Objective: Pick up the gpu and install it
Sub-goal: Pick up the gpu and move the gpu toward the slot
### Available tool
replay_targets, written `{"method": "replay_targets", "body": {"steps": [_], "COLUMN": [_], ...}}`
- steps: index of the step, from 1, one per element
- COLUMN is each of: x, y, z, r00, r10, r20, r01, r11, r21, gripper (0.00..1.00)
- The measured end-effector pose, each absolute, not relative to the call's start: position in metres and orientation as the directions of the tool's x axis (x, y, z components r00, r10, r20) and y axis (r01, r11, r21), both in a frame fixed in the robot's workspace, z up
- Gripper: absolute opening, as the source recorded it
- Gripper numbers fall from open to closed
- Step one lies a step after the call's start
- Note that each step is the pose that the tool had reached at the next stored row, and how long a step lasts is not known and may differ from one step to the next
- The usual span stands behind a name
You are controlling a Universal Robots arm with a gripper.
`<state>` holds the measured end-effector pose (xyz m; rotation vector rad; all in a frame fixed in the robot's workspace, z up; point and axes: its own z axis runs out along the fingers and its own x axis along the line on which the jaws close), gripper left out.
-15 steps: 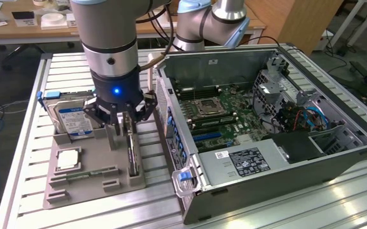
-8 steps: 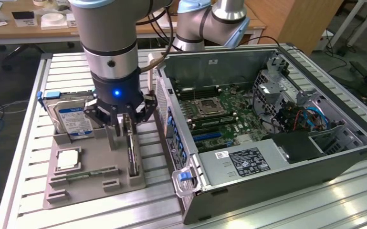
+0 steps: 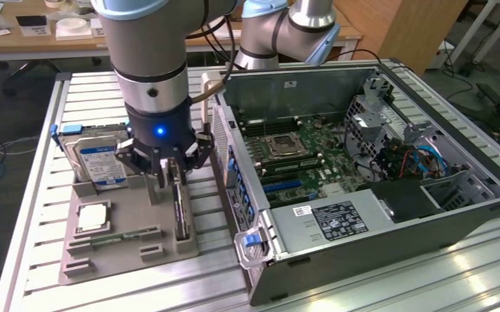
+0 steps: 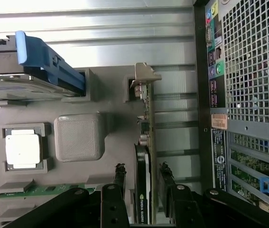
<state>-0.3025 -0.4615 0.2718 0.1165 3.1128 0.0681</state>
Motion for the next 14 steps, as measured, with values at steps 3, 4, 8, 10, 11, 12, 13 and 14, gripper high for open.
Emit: {"method": "replay_targets", "body": {"steps": [3,4,8,10,11,12,13,14], "x": [-0.3025,-0.3025,-0.3024,-0.3024,-0.3025,-0.3024,-0.3025,-0.3025], "y": [-0.4615,-0.4615,-0.4624,-0.4636,-0.4643,-0.4652,-0.466,-0.4667], "z": [0.2708,0.2702,0.2673,0.2664,0.2661,0.2658,0.2656,0.2654], "r00": [-0.997,-0.997,-0.997,-0.997,-0.997,-0.997,-0.997,-0.997], "r10": [0.075,0.075,0.075,0.075,0.075,0.075,0.075,0.075], "r20": [-0.024,-0.024,-0.024,-0.024,-0.024,-0.024,-0.024,-0.024], "r01": [0.074,0.074,0.074,0.074,0.074,0.074,0.074,0.074], "r11": [0.996,0.996,0.996,0.996,0.996,0.996,0.996,0.996], "r21": [0.044,0.045,0.044,0.045,0.045,0.045,0.045,0.044], "gripper": [0.42,0.42,0.42,0.42,0.42,0.42,0.42,0.42]}}
